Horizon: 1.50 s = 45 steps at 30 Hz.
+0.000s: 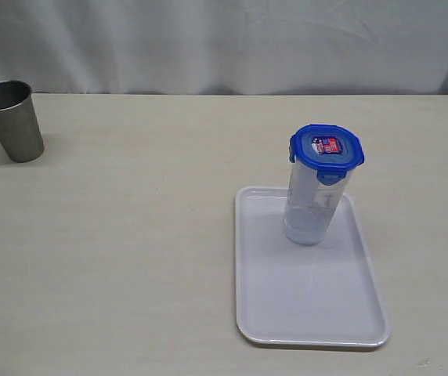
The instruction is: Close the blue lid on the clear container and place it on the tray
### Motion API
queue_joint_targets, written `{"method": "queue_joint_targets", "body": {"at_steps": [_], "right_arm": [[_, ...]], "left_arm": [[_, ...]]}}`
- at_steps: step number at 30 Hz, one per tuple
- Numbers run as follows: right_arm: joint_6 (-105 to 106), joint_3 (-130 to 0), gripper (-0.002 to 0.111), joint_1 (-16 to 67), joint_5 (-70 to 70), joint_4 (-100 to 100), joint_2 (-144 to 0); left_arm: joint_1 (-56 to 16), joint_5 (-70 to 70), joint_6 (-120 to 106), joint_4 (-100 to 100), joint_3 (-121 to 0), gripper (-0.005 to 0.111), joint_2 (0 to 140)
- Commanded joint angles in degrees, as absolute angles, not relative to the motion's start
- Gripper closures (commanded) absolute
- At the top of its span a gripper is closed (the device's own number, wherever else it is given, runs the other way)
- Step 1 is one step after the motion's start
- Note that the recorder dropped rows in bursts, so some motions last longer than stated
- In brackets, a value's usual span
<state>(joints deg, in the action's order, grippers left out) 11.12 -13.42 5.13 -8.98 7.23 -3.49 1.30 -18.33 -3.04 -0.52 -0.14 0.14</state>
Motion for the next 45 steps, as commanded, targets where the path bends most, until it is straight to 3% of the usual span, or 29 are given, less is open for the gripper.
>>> {"method": "queue_joint_targets", "body": {"at_steps": [1, 18, 45], "right_arm": [[10.68, -12.99, 0.104, 0.98, -4.82, 6.55, -0.12], [9.59, 0.0, 0.104, 0.48, -6.74, 6.4, 0.0], [9.23, 0.0, 0.104, 0.48, 19.47, 5.08, 0.0]], "left_arm": [[1.39, -18.48, -3.03, -0.46, 0.0, 0.107, 0.0], [1.39, -18.48, -3.03, -0.46, 0.0, 0.107, 0.0], [1.39, -18.48, -3.03, -0.46, 0.0, 0.107, 0.0]]}}
